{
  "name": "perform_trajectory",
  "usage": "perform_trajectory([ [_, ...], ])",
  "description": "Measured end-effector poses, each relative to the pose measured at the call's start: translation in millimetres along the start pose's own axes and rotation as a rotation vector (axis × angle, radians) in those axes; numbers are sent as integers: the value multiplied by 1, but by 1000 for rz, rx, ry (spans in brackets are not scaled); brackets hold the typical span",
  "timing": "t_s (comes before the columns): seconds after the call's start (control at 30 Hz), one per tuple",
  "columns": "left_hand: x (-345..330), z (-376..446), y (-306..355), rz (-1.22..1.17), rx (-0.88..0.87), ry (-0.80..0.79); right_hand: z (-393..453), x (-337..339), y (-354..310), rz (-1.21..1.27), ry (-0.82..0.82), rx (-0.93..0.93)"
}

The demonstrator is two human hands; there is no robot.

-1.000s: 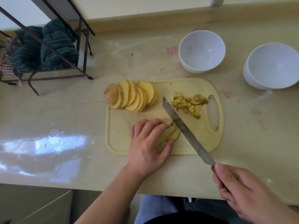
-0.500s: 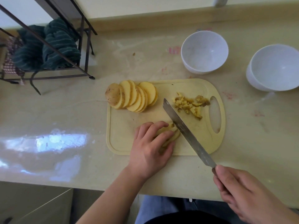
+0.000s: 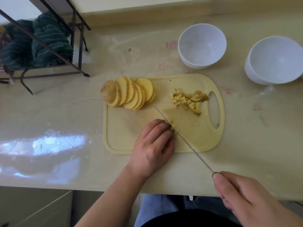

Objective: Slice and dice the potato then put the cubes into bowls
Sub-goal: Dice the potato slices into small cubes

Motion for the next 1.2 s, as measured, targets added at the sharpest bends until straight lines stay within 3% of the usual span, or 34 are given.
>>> perform_trajectory([
  [0.67,1,6,-1,-46,24,-31,-4,3,-19,-197,-31,-120],
  [0.9,1,7,-1,-59,32,-26,17,-7,-2,-112,49,32],
  [1.07,2,5,-1,-43,37,-5,17,5,5,7,101,16],
  [1.2,3,4,0,-36,33,14,17,10,4,124,51,-13],
])
Point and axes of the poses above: each hand's wrist, its own z-axis towards the middle knuckle, its own x-axis out of the back of the hand, y = z × x, the point moved 3 cm from there along z, towards the middle knuckle, and after that the axes turned 4 degrees about z, right-handed, at the moved point
